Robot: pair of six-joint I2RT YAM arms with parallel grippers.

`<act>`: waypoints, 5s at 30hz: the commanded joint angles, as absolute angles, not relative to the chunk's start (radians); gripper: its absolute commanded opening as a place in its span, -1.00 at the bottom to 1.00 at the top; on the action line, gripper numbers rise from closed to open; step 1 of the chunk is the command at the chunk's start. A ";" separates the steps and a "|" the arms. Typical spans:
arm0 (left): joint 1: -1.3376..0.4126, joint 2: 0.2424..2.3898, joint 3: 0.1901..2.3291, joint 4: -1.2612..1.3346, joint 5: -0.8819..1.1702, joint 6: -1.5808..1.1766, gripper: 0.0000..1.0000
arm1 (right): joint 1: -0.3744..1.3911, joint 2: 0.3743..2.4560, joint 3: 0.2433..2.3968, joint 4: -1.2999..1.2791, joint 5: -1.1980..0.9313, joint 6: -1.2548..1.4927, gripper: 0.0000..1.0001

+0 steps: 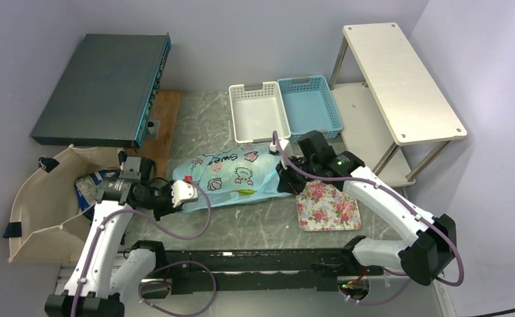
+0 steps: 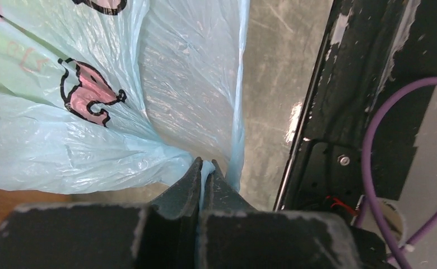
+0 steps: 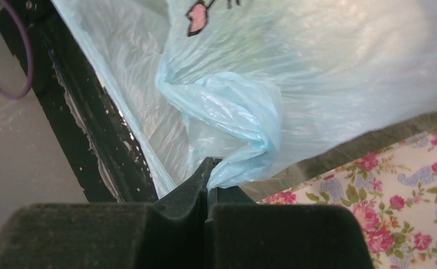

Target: Untie the knot of the grocery bags and take out the mixed food

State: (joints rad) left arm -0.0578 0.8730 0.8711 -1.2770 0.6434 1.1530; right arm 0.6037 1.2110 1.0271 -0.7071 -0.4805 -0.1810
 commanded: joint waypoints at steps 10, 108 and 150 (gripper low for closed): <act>-0.081 0.889 1.296 -1.189 0.780 0.858 0.70 | 0.646 1.048 1.156 -0.603 -0.389 -0.244 -0.85; -0.202 1.235 0.906 -0.667 0.450 1.017 0.99 | 0.602 1.680 1.282 -0.761 -0.386 -0.988 0.98; -0.285 0.911 0.806 -0.780 0.564 1.007 0.81 | 0.955 1.411 1.191 -0.471 -0.420 -0.469 -0.21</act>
